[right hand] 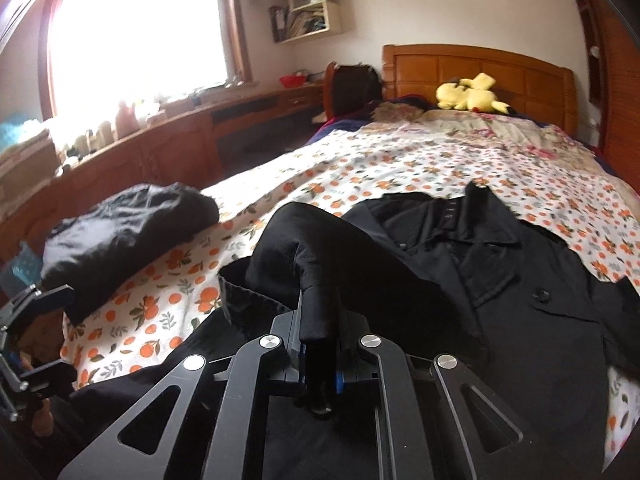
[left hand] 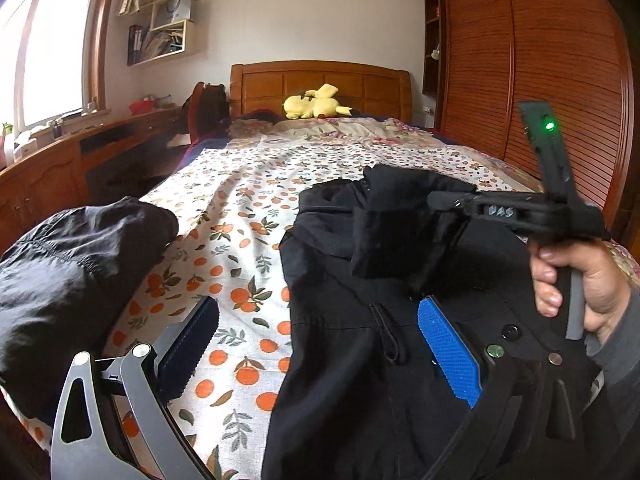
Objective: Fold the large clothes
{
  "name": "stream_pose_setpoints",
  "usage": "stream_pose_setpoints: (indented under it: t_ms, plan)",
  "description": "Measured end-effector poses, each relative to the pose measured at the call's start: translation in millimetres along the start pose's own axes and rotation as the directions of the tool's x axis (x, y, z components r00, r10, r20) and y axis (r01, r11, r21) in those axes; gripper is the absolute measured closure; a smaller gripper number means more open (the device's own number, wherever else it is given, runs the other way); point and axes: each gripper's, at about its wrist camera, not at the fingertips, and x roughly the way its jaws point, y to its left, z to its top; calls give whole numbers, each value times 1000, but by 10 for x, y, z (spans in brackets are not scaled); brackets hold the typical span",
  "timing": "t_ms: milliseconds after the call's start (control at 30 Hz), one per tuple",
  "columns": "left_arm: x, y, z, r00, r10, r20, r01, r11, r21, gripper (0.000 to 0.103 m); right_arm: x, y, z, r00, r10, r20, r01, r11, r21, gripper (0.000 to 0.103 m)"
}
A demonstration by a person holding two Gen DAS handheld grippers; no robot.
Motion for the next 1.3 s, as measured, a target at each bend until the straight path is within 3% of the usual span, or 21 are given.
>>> stream_pose_setpoints:
  t_ms: [167,367,567,733,900,1033,1300]
  plan:
    - [31,-109,23,1000,-18,1,18,1000,9,2,-218,-264,-53,998,-54,23,53,997,47,95]
    - [84,-263,48,999,-43,5,43,999,22,3,-321,-611,-218,988,-153,-12,153,982,111,93]
    - [144,-438,73,998,-71,4,70,997,41,3,-472,-909,-411,942,-330,-60,335,935,113,86]
    - [214,-579,103,996,-91,0,91,994,56,3,-703,-1153,-493,920,-390,-48,392,909,141,85]
    - [305,-720,111,994,-105,-9,105,992,67,2,-749,-1166,-546,934,-355,-30,355,925,137,69]
    - [360,-814,112,993,-114,-14,114,991,73,3,-643,-1053,-540,947,-319,-37,321,942,96,69]
    - [424,-919,99,992,-123,-23,125,989,84,2,-295,-727,-522,984,-157,-80,158,987,11,68]
